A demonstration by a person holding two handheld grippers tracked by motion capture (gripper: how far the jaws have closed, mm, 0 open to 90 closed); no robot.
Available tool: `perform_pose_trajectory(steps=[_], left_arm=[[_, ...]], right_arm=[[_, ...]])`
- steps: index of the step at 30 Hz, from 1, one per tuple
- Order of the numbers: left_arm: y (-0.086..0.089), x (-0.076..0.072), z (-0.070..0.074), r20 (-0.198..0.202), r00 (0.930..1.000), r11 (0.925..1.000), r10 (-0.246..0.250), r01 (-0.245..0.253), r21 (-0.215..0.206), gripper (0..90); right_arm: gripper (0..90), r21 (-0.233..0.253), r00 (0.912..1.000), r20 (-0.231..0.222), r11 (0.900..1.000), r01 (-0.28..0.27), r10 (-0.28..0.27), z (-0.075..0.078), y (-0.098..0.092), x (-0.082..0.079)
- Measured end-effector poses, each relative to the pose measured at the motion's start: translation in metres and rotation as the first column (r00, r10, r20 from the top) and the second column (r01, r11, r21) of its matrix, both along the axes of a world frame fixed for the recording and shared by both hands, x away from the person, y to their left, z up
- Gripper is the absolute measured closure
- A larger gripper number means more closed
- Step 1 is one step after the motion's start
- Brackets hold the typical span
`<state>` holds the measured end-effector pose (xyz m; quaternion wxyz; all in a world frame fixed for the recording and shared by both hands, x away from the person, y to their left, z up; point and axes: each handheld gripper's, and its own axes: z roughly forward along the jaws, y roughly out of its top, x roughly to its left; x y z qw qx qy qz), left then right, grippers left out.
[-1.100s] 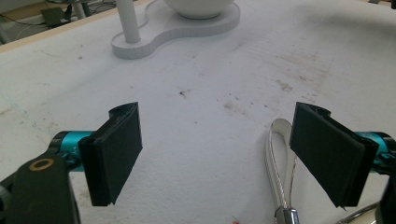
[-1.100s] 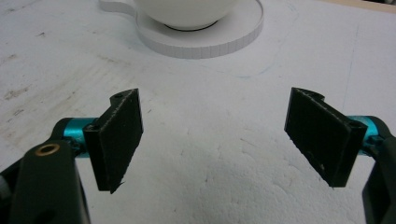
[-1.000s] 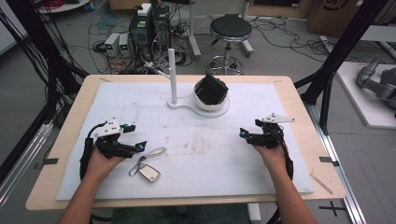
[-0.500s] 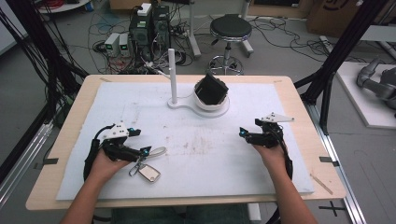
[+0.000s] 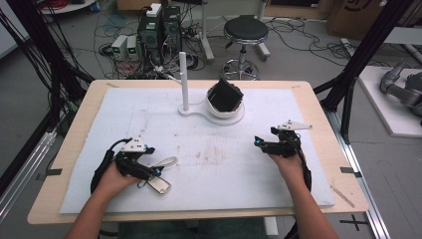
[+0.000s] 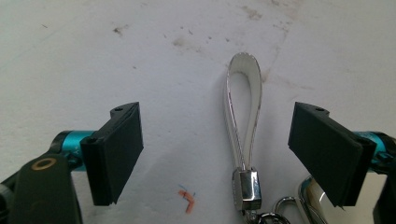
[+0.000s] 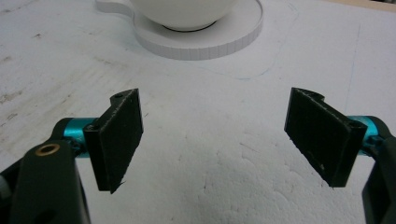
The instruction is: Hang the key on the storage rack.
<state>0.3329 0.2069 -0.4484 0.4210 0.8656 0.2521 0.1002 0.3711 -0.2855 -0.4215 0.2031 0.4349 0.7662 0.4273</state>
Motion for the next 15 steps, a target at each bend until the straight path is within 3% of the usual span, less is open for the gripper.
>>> perform_pose_trajectory(steps=[5,9,14,15], left_arm=[[0.0005,-0.0005,-0.0026,-0.016,0.9999,0.9995,0.001,-0.001,0.032,25.3],[0.0008,-0.0016,-0.0024,0.003,1.0000,0.9983,0.007,-0.007,0.058,31.4],[0.0015,-0.0054,-0.0010,0.011,0.9997,0.9983,-0.023,0.022,0.055,50.5],[0.0012,-0.0061,-0.0009,0.011,0.9994,0.9980,-0.033,0.032,0.055,50.5]], right_arm=[[19.7,-0.004,1.0000,-0.002,1.000,-0.005,0.005,-0.0009,0.0021,0.0006],[19.7,-0.009,0.9999,0.000,1.000,-0.010,0.010,-0.0015,0.0027,0.0015],[19.7,-0.009,0.9999,-0.005,1.000,-0.011,0.011,-0.0023,0.0036,0.0019],[19.7,-0.009,0.9999,-0.005,1.000,-0.011,0.011,-0.0023,0.0036,0.0019]])
